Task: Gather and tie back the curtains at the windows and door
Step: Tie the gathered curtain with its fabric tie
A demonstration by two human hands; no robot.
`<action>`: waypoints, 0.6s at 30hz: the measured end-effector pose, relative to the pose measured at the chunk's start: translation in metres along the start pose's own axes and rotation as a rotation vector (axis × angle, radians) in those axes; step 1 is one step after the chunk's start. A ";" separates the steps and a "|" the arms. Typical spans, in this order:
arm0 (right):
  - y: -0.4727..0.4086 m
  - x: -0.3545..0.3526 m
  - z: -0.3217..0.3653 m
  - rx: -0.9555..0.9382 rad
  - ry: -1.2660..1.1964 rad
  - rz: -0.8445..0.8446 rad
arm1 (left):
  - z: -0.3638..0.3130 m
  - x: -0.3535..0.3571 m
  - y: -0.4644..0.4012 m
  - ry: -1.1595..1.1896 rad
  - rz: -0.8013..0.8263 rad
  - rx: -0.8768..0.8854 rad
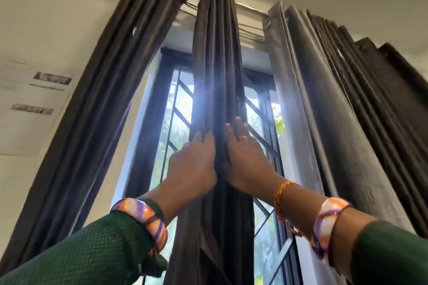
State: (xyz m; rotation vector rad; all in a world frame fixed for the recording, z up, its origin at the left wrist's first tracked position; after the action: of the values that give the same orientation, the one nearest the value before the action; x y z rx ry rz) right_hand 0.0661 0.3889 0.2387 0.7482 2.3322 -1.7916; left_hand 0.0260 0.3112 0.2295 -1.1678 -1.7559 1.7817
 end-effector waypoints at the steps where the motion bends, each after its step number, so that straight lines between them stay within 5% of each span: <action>1: 0.011 0.007 0.002 -0.030 -0.007 0.016 | -0.003 0.004 0.008 -0.047 0.006 -0.010; 11: 0.123 0.097 0.026 0.089 -0.682 0.044 | 0.021 0.021 0.114 -0.149 0.060 -0.245; 15: 0.163 0.138 0.032 0.206 -0.796 0.083 | 0.015 0.031 0.168 -0.192 -0.028 0.048; 18: 0.190 0.161 0.031 0.302 -0.813 0.109 | 0.005 0.052 0.211 -0.244 0.100 0.205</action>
State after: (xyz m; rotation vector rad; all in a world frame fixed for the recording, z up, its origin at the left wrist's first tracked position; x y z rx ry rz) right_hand 0.0028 0.4460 0.0021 0.1018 1.4922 -1.9223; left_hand 0.0508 0.3158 0.0133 -1.0051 -1.6157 2.1856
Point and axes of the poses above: each hand's wrist, its own y-axis away from the middle knuckle, its own x-axis out of the palm, z = x × y, the point moved 8 cm from there along -y, towards the middle knuckle, and after that the axes turned 9 degrees about -x, right-handed, at the moved point
